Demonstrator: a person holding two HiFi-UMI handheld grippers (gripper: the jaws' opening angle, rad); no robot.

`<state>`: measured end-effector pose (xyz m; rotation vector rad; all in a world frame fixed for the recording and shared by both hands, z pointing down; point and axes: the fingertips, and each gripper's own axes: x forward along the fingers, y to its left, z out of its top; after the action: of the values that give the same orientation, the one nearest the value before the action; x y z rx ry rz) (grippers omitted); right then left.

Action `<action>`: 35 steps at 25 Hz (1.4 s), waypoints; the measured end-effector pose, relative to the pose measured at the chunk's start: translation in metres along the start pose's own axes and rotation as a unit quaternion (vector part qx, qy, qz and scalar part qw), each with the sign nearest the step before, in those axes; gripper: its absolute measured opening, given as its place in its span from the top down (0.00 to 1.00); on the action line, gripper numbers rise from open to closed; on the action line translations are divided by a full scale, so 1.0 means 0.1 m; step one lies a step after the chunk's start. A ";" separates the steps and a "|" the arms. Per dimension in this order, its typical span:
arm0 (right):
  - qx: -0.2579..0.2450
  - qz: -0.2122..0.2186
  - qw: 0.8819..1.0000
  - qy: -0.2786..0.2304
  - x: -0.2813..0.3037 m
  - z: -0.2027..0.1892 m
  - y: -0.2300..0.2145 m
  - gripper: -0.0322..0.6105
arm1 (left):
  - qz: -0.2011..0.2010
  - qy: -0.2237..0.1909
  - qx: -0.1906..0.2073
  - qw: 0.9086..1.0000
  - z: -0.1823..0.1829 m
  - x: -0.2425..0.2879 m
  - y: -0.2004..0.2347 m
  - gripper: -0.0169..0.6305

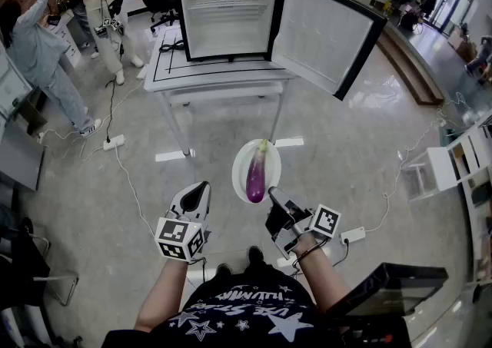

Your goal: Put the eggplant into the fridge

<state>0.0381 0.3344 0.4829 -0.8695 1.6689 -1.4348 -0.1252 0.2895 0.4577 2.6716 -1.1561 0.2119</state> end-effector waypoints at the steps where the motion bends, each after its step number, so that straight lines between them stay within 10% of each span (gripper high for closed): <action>1: 0.003 -0.003 1.000 0.003 0.00 -0.01 -0.03 0.92 | 0.001 0.001 0.002 1.000 -0.01 0.00 0.00 0.96; 35: -0.001 0.001 0.999 0.037 0.08 0.19 -0.13 0.92 | 0.019 0.015 -0.014 1.000 -0.20 0.16 -0.02 0.96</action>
<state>0.0510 0.3165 0.4935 -0.8244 1.7256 -1.4797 -0.1135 0.2846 0.4799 2.6144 -1.1941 0.2384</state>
